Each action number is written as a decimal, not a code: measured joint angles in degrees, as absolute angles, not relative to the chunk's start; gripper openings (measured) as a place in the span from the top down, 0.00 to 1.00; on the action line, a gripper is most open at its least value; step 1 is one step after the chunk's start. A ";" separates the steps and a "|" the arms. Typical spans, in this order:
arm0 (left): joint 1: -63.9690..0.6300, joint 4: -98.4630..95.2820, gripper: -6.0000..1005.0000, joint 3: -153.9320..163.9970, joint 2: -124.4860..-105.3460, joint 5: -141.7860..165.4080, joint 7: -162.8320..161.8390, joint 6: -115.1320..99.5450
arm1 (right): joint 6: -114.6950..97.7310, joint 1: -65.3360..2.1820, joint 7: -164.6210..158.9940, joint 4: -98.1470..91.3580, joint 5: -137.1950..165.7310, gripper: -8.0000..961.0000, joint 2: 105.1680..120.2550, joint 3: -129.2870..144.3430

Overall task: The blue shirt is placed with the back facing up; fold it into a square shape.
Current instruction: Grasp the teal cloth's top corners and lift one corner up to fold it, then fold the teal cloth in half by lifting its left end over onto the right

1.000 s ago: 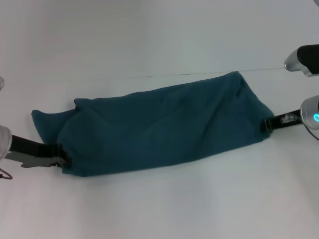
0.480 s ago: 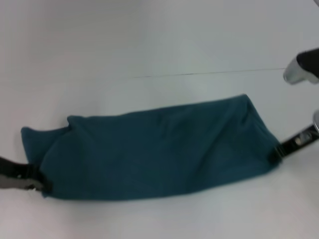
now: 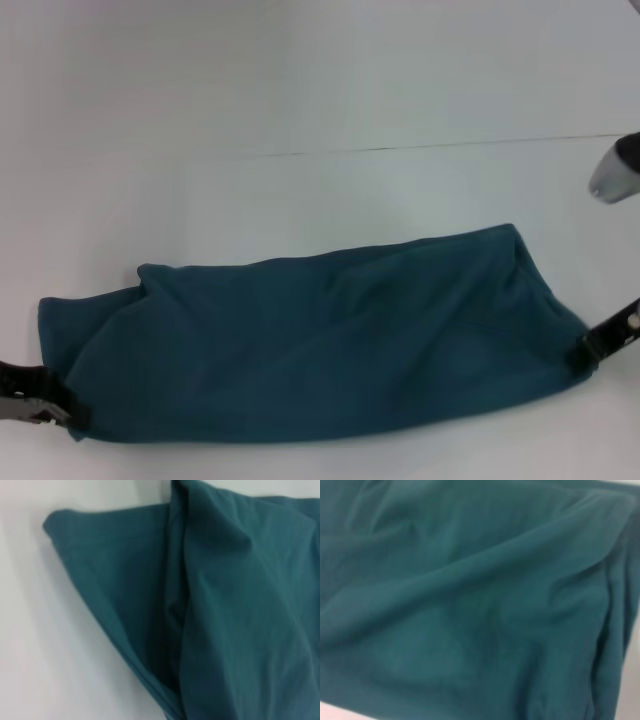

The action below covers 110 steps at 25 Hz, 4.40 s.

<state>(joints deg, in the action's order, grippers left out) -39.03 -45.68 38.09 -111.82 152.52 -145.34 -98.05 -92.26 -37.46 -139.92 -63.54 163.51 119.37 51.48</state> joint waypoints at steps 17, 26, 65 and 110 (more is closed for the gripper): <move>-40.52 -48.28 0.92 33.76 -110.93 148.07 -144.78 -104.70 | -102.94 -30.37 -126.02 -70.10 136.68 0.60 114.66 28.00; -44.26 -48.88 0.92 30.01 -109.34 141.42 -146.53 -110.44 | -85.66 -26.88 -97.45 -51.19 116.88 0.43 120.21 33.15; -54.27 -46.49 0.92 35.34 -107.32 132.46 -149.59 -110.47 | -60.56 -44.23 -54.96 -3.44 104.99 0.99 120.10 32.29; -72.15 -28.65 0.85 56.33 -124.29 123.67 -152.80 -76.20 | -72.39 -21.10 -80.90 -31.00 90.28 0.99 115.31 16.89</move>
<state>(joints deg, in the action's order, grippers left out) -72.15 -28.65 56.33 -124.29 123.67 -152.80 -76.20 -72.39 -21.10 -80.90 -31.00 90.28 115.31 16.90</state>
